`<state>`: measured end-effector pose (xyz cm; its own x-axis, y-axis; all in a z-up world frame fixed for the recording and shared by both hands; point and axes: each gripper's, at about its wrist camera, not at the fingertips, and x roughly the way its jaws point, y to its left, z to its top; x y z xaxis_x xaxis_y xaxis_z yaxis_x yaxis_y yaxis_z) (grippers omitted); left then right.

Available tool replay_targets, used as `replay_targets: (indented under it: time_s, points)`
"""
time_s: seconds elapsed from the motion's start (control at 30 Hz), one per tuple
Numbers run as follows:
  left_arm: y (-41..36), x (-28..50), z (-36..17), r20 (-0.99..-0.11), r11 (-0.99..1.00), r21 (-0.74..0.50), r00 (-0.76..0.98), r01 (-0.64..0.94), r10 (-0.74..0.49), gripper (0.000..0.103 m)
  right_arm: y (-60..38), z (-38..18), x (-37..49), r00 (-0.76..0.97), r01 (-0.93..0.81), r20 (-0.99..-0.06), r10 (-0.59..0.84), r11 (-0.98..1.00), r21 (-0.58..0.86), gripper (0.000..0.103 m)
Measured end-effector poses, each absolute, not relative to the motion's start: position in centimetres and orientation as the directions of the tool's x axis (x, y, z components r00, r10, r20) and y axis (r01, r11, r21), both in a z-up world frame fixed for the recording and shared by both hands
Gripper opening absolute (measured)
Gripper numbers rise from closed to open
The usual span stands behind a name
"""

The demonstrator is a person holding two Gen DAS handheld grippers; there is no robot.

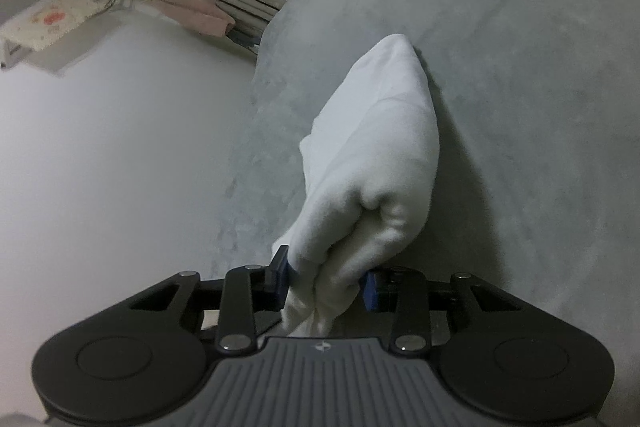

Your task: Fold clothes

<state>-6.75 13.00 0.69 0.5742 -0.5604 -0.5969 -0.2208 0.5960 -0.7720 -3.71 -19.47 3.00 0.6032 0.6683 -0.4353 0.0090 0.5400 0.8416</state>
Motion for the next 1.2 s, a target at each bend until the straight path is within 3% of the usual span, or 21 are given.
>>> replay_targets:
  time_s: [0.13, 0.47, 0.73, 1.0, 1.2]
  points:
    - [12.7, -6.0, 0.3, -0.571, 0.557, -0.797, 0.591, -0.232, -0.57, 0.079, -19.7, 2.8, -3.4, 0.604, 0.02, -0.415, 0.681, 0.507, 0.862, 0.035]
    - [10.4, -3.6, -0.7, -0.528, 0.517, -0.829, 0.604, -0.213, -0.597, 0.077, -20.2, 2.4, -3.4, 0.599, 0.032, -0.398, 0.694, 0.477, 0.879, 0.035]
    - [9.1, -2.6, 0.0, -0.568, 0.607, -0.776, 0.606, -0.171, -0.557, 0.023, -20.3, 1.9, -3.4, 0.597, 0.012, -0.429, 0.677, 0.527, 0.85, 0.035]
    - [7.2, -2.4, 1.8, -0.622, 0.722, -0.684, 0.601, -0.106, -0.501, 0.018, -20.2, 1.7, -2.4, 0.555, 0.01, -0.513, 0.655, 0.611, 0.791, 0.038]
    - [6.8, -2.8, 2.7, -0.62, 0.74, -0.669, 0.6, -0.067, -0.505, 0.017, -21.1, 2.2, -1.4, 0.5, -0.036, -0.554, 0.666, 0.655, 0.755, 0.047]
